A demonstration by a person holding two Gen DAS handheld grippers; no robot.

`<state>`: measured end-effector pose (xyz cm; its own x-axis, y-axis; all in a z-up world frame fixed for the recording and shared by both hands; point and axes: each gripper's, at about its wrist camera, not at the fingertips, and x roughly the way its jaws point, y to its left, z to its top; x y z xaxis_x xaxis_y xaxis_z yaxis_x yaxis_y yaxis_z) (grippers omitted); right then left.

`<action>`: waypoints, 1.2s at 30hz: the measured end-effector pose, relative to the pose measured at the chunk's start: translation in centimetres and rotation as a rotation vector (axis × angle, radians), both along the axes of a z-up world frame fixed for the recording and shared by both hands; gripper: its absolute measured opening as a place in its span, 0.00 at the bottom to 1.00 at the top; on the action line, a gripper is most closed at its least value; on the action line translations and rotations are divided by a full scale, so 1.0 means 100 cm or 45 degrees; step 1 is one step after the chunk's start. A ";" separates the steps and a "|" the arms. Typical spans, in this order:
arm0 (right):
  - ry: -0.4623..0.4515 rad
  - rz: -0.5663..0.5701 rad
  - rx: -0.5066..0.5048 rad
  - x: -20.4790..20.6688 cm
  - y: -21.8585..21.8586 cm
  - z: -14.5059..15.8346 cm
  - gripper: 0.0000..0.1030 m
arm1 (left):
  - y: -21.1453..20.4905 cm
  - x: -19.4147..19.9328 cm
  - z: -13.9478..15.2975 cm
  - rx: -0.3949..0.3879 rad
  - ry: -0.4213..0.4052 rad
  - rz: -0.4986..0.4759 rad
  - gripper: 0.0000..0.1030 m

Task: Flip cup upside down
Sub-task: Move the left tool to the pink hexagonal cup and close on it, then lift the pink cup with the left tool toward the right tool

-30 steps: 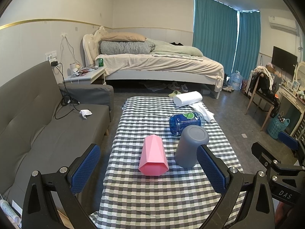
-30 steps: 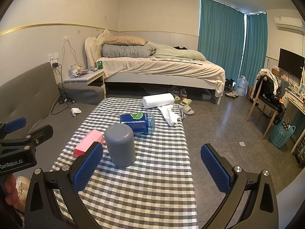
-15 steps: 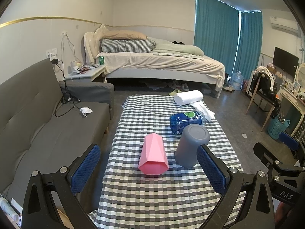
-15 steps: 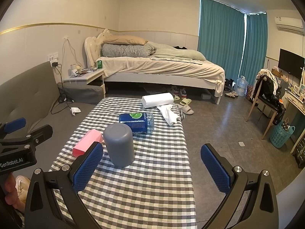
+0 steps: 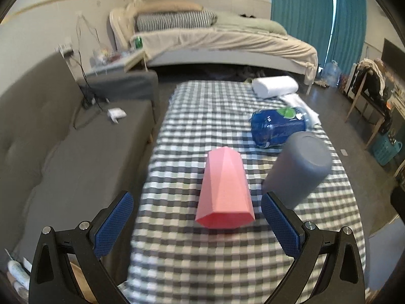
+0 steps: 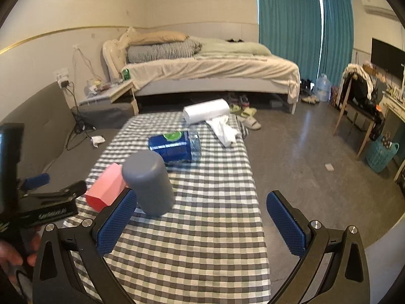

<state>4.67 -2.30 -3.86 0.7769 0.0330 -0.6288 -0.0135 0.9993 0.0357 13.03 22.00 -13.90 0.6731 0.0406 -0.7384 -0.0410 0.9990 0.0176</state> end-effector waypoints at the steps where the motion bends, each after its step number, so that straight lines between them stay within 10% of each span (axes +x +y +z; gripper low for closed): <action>1: 0.027 -0.006 -0.006 0.006 -0.001 -0.005 1.00 | 0.001 0.008 -0.006 -0.014 0.020 0.003 1.00; 9: 0.134 -0.012 0.054 0.035 -0.007 -0.032 1.00 | -0.013 0.038 -0.040 -0.061 0.106 -0.064 0.98; 15: 0.152 -0.002 0.075 0.042 -0.005 -0.039 1.00 | -0.015 0.043 -0.055 -0.130 0.187 -0.110 0.65; 36: 0.029 -0.006 0.158 -0.025 -0.013 0.002 1.00 | -0.049 -0.057 -0.029 -0.202 0.238 -0.261 0.64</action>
